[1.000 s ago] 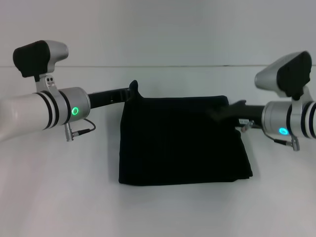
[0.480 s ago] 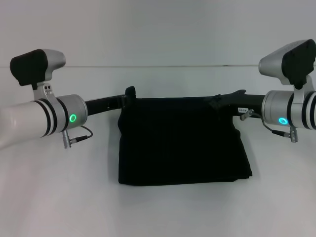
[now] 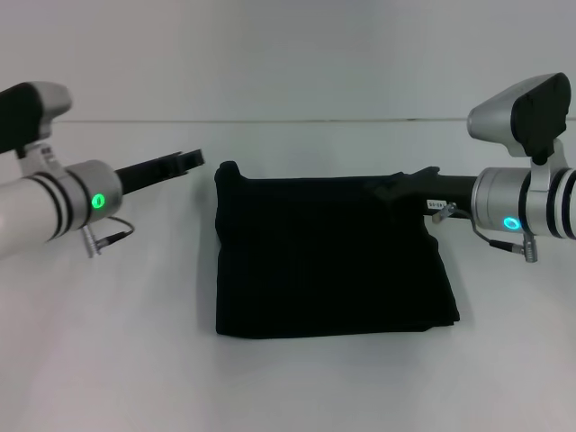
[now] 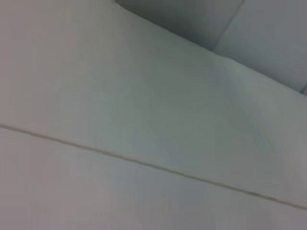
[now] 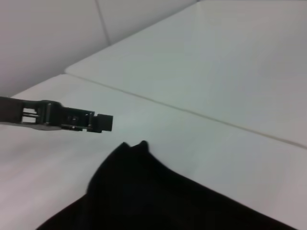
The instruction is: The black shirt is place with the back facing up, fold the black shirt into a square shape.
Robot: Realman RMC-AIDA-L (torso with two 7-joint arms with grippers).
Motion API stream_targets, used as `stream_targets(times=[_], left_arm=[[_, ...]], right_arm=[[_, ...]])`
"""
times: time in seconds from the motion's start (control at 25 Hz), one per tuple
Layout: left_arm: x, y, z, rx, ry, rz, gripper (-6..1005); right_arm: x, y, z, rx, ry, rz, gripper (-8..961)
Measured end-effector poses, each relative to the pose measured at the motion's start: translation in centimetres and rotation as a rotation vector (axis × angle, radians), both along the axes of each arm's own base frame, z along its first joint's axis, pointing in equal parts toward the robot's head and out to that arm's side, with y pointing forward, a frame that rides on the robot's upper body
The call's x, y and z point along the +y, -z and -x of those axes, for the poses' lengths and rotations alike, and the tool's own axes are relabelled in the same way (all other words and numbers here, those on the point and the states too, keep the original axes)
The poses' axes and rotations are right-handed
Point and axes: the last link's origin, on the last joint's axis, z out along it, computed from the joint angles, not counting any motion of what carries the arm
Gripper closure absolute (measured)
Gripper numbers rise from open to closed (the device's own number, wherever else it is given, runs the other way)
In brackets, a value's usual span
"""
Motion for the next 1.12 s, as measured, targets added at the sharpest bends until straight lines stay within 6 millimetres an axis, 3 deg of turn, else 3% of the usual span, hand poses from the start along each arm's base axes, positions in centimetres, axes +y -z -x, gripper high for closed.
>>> stream_targets(times=[0.2,0.48,0.8,1.12], left_arm=[[-1.4,-0.7,1.7,-0.061,-0.027,-0.006,467],[-3.4,0.0,1.2,-0.126,0.057,0.080,214],[-4.1,0.7,1.3,-0.085,0.087,0.142,109],[-5.6,0.9,1.0,-0.109,0.141,0.255,137]], right_arm=[[-0.4,0.1,0.1,0.010,-0.016,0.035,954],[-1.2,0.7,-0.6,-0.008,-0.013,0.072,954],[-1.3,0.8,-0.7,-0.006,-0.003,0.065,954],[-1.1,0.6,-0.6,-0.002,-0.005,0.062,954]])
